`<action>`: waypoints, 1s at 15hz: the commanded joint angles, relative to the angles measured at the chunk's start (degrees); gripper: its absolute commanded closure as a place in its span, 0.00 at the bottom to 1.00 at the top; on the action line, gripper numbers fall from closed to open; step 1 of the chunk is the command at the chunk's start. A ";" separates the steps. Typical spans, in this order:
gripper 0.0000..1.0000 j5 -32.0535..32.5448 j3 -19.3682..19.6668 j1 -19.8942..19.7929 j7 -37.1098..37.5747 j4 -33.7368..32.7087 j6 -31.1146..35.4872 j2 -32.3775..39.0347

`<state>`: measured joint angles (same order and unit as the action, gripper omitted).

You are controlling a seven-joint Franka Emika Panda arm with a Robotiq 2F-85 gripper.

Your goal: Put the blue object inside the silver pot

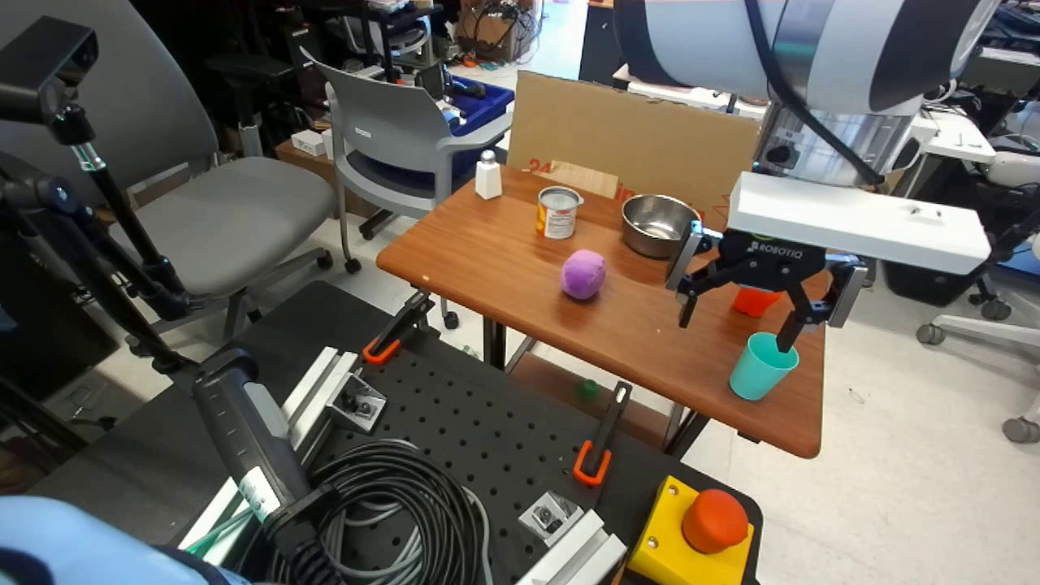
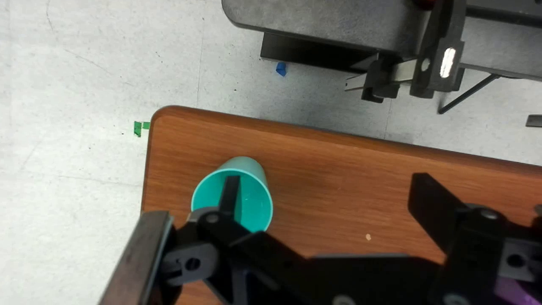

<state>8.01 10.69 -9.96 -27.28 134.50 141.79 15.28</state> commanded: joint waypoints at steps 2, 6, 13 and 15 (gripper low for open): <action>0.00 -1.35 -3.30 -3.11 -3.93 -5.03 1.28 5.52; 0.00 -1.00 -4.62 -4.37 -4.03 -7.25 0.47 8.51; 0.58 -0.90 -5.40 -5.22 -3.26 -8.66 -0.39 9.96; 0.73 -0.86 -5.25 -5.01 -2.55 -8.51 -0.54 9.02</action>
<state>7.97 6.63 -13.66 -29.16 126.70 141.79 25.05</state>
